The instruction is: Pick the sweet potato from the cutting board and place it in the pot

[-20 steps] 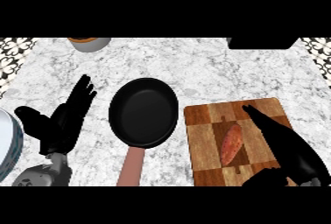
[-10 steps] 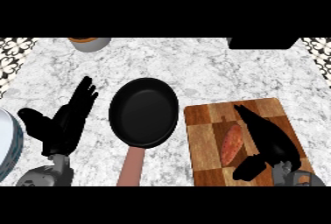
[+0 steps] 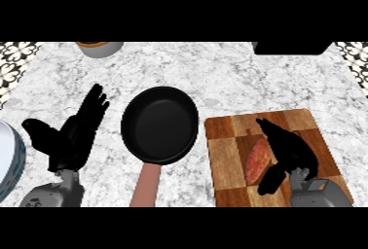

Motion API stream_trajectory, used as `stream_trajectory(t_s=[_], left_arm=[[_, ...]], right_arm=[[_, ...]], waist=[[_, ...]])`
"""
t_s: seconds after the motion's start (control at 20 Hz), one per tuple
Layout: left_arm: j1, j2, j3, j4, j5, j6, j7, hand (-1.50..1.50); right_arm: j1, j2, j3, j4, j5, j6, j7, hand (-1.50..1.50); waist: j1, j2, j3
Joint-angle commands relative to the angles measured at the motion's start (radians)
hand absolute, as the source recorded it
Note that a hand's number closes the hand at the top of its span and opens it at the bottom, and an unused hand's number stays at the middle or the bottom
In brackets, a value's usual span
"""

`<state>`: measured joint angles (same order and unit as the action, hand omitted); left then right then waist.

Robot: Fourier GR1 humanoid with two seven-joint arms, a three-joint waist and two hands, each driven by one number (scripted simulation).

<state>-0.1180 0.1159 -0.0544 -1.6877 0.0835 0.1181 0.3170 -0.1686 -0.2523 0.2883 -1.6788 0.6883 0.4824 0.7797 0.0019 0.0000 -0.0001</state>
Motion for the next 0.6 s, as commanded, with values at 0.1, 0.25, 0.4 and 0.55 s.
stream_trajectory(t_s=[0.1, 0.25, 0.4, 0.55], left_arm=[[-0.036, -0.020, 0.009, 0.016, -0.014, 0.000, 0.010, 0.00], [-0.043, 0.018, 0.073, 0.028, 0.032, -0.053, 0.022, 0.00], [0.007, -0.035, -0.003, 0.004, -0.035, -0.025, 0.003, 0.00], [-0.043, 0.006, 0.055, 0.019, 0.014, -0.055, 0.016, 0.00]], right_arm=[[0.025, 0.083, 0.077, 0.043, 0.093, -0.017, 0.022, -1.50], [-0.038, 0.046, -0.031, 0.113, 0.061, 0.049, -0.027, -1.50], [-0.042, 0.075, -0.035, 0.175, 0.093, -0.018, -0.105, -1.50], [-0.033, 0.035, -0.044, 0.146, 0.048, -0.051, -0.247, 1.50]], waist=[[-0.002, 0.000, 0.000], [-0.001, 0.000, 0.000], [-0.001, 0.000, 0.000], [-0.002, 0.000, 0.000]])
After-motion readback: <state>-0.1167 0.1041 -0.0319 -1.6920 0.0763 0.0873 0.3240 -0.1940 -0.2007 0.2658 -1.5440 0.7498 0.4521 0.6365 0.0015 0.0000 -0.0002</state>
